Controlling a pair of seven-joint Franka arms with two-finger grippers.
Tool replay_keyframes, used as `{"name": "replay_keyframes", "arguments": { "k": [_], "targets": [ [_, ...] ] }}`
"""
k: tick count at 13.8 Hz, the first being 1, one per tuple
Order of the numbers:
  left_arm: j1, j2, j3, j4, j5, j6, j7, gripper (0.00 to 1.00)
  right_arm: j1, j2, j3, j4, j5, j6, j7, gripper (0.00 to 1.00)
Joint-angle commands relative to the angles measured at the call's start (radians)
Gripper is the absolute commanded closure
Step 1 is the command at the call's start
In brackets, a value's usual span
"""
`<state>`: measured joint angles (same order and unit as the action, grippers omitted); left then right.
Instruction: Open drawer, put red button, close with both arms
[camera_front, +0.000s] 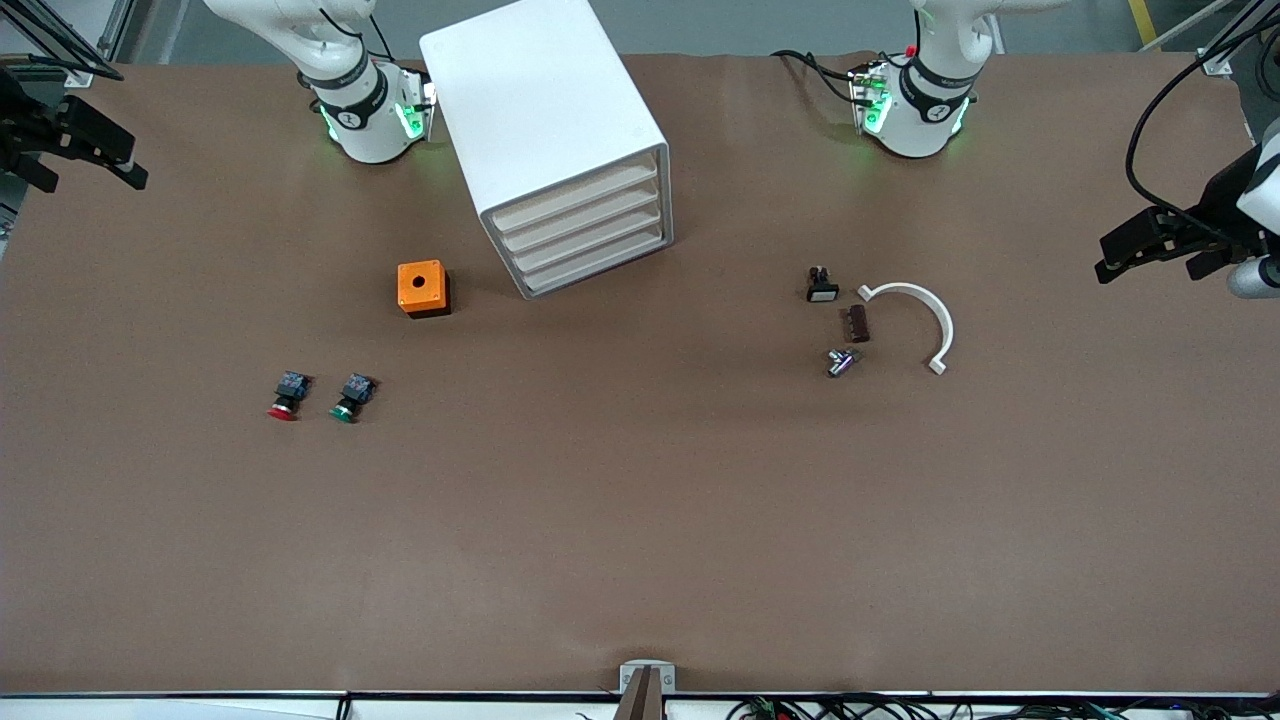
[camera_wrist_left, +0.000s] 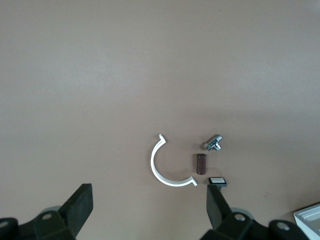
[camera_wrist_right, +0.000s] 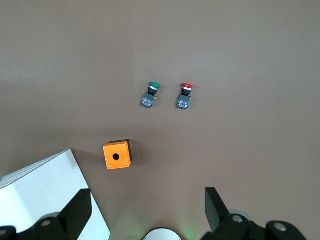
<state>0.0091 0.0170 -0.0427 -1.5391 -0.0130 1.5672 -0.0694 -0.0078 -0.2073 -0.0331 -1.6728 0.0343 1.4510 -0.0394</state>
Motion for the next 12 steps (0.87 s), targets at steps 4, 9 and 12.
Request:
{"name": "replay_keyframes", "arguments": {
  "k": [4, 9, 12],
  "targets": [
    [0.0, 0.008, 0.0, 0.022, 0.013, -0.013, -0.004, 0.0, 0.006, -0.024, -0.002, -0.019, -0.022, -0.001, 0.001, 0.0],
    [0.0, 0.008, -0.002, 0.019, 0.011, -0.013, -0.007, 0.0, 0.006, -0.024, -0.002, -0.019, -0.022, -0.001, 0.001, 0.0],
    [0.002, 0.018, 0.0, 0.016, 0.01, -0.015, -0.009, 0.0, 0.006, -0.024, -0.002, -0.019, -0.022, -0.001, 0.001, 0.0]
  ]
}}
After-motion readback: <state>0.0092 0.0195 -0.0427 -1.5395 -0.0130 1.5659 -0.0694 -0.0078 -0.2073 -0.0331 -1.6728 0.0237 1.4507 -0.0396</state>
